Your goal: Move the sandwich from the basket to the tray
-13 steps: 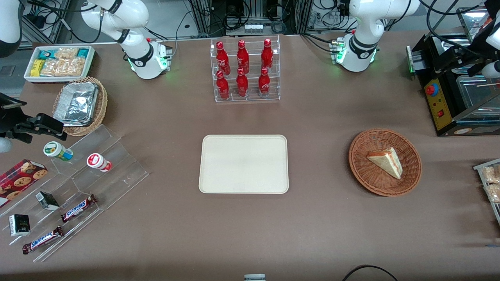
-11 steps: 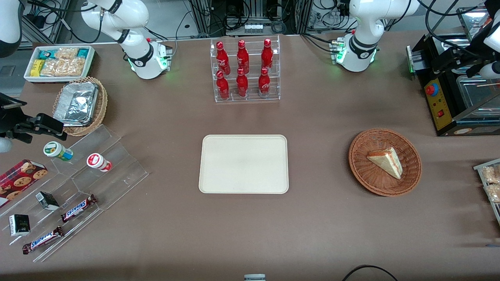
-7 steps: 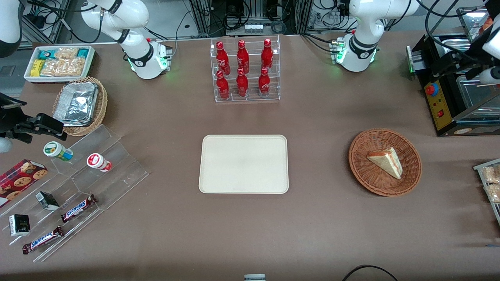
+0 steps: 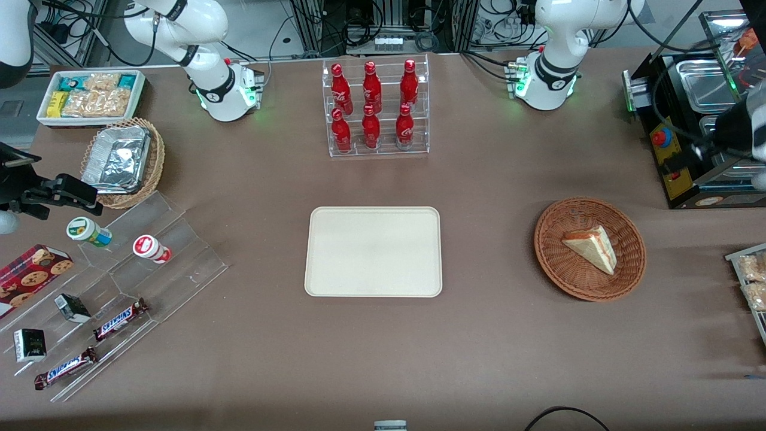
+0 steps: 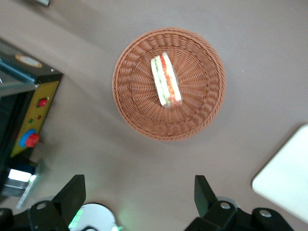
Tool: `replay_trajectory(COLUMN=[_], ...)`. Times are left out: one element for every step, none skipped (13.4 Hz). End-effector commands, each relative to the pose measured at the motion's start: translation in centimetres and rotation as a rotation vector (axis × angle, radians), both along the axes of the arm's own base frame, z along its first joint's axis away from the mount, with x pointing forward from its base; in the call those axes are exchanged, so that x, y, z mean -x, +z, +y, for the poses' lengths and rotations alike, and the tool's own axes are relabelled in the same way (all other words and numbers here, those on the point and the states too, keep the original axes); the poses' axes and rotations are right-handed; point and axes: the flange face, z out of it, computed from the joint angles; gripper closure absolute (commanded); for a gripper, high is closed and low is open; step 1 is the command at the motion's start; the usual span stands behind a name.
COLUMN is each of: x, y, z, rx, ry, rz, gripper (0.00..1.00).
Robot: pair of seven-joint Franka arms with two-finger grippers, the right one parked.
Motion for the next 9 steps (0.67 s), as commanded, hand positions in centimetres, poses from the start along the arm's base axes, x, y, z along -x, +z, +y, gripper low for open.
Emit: replay_trajectory(x=[-1.4,-2.0,-2.6,-2.8,-3.0,-3.1,-3.2,-3.4,-3.7], y=[-5.0,-9.3,-11.3,-13.1,-14.8,-16.6,-18.1,-19.5,-20.5], z=[-0.3,-0.3,-0.4,-0.6,-0.7,-0.7,-0.7,-0.8,-1.1], rx=[-0.009,-0.018,-0.027,-0.032,-0.035,-0.039,-0.043,-0.046,-0.048], ry=[0.152,0.209,0.225,0.227,0.238,0.263,0.286,0.306,0.317], rz=[-0.006,-0.018,-0.023,-0.022,-0.025,-0.029,-0.038,-0.048,-0.054], gripper=[0.00,0.00,0.00,0.00,0.00,0.00,0.00,0.00,0.00])
